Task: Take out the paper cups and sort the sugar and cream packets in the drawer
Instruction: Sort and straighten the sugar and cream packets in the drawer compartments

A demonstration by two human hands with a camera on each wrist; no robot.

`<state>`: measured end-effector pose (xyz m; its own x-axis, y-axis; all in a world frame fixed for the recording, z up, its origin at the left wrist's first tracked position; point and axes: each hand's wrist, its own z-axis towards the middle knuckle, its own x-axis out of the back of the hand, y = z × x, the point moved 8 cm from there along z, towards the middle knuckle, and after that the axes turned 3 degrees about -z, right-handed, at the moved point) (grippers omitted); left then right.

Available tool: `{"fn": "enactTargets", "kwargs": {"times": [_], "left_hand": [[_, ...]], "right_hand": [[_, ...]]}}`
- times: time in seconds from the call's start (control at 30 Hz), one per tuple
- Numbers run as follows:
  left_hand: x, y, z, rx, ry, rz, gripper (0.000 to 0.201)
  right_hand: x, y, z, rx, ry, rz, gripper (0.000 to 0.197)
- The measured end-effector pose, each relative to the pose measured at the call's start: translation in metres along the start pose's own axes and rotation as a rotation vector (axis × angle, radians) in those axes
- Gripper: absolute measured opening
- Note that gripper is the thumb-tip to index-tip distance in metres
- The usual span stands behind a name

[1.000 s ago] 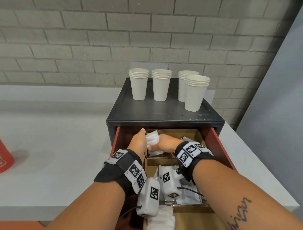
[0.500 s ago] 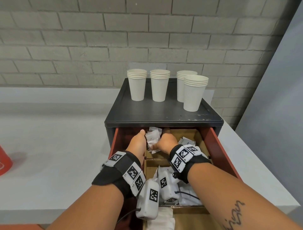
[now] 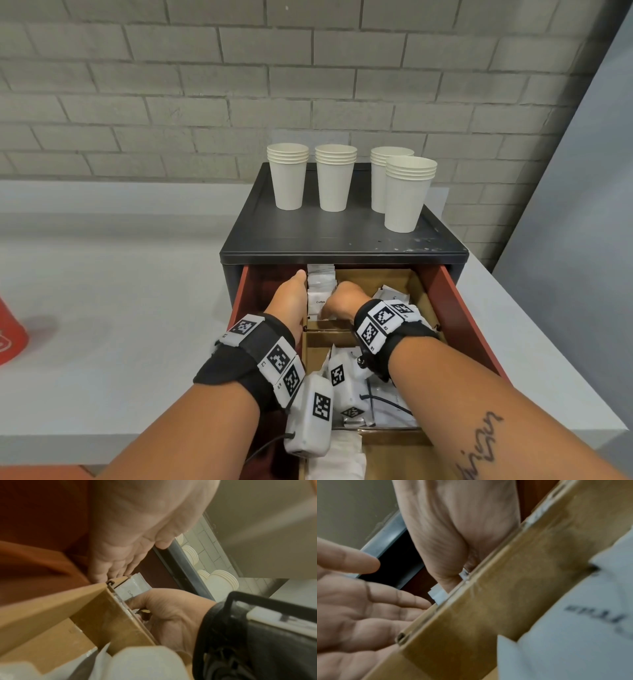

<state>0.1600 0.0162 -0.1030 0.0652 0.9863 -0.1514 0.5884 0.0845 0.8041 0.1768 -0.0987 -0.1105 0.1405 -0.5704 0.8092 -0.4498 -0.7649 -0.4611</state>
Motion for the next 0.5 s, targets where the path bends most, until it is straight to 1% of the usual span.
{"fn": "enactTargets", "kwargs": {"times": [0.07,0.2,0.4,0.5], "left_hand": [[-0.0008,0.0003,-0.0005,0.007,-0.003,0.007,0.064],[-0.0004,0.0003,-0.0020,0.020,0.007,0.002,0.066],[-0.0015,0.0018,-0.0061,0.016,0.011,0.006,0.066],[-0.0023,0.0029,-0.0074,0.023,0.011,0.000,0.067]], "right_hand": [[-0.0029,-0.0004,0.0000,0.012,-0.009,0.029,0.039],[-0.0032,-0.0050,-0.0009,0.038,0.000,0.073,0.031],[0.0007,-0.0081,-0.0024,0.021,0.060,0.022,0.018],[-0.0016,-0.0063,-0.0017,0.026,0.058,0.045,0.030]]}}
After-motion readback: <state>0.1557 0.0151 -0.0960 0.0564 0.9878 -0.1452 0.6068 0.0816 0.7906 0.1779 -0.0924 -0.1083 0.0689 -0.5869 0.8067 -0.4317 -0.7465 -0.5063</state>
